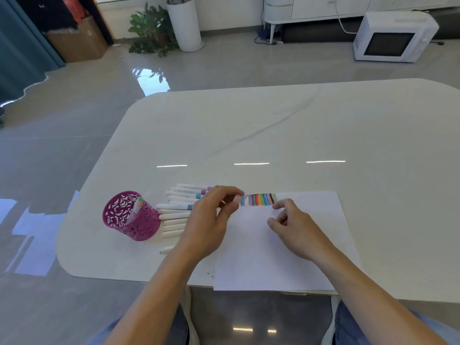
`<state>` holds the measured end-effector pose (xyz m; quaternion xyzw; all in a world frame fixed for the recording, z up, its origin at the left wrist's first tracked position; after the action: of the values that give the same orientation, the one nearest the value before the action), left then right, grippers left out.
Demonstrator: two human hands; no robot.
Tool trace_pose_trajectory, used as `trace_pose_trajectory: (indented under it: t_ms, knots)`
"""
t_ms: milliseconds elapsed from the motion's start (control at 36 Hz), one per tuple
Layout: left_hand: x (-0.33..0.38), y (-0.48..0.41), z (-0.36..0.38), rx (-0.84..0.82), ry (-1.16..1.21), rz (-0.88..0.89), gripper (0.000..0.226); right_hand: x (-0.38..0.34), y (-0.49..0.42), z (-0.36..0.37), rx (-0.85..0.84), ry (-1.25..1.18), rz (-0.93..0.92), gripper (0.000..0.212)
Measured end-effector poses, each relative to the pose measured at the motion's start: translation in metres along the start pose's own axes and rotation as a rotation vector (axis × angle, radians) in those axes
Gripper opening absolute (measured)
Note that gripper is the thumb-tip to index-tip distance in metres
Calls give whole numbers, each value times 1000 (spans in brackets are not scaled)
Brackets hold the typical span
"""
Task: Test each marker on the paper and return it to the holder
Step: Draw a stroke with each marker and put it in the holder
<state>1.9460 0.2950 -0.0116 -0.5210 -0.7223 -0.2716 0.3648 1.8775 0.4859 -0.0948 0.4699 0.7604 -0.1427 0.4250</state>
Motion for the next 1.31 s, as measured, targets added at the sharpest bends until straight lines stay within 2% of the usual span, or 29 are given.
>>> trace_pose_trajectory:
  t_ms: [167,333,444,556,694,806,861,972,1306]
  knots:
    - [5,-7,12,-8,336,-104,36,-4,1,1,-54,-107,-16,26]
    - [6,-13,32,-22,504,-151,29,-18,1,-4,-31,-191,-166,13]
    - [8,-13,44,-52,528,-163,21,-27,2,-13,-2,-177,-220,16]
    - [12,-12,52,-85,391,-144,16,-30,3,-21,-4,-60,-243,24]
    - [10,-13,63,-109,-135,10,5,-27,2,-31,-45,296,-302,28]
    - [14,-12,80,-233,-309,105,22,-18,4,-31,-97,415,-278,32]
    - [15,-12,86,-288,-346,116,28,-13,5,-31,-124,461,-264,36]
    - [12,-15,92,-336,-349,93,23,-9,4,-33,-165,485,-245,36]
    - [13,-22,87,-229,-194,-8,22,-13,2,-37,-140,515,-267,43]
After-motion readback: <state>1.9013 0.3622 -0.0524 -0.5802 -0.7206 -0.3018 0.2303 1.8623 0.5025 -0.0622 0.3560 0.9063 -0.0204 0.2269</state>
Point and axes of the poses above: each hand's wrist, its own y-axis away from the middle knuckle, its own z-axis out of the palm, x = y × z, the point moved 7 cm from there along -y, towards the middle knuckle, and after that the axes turned 12 degrees about -z, right-handed, at the moved point
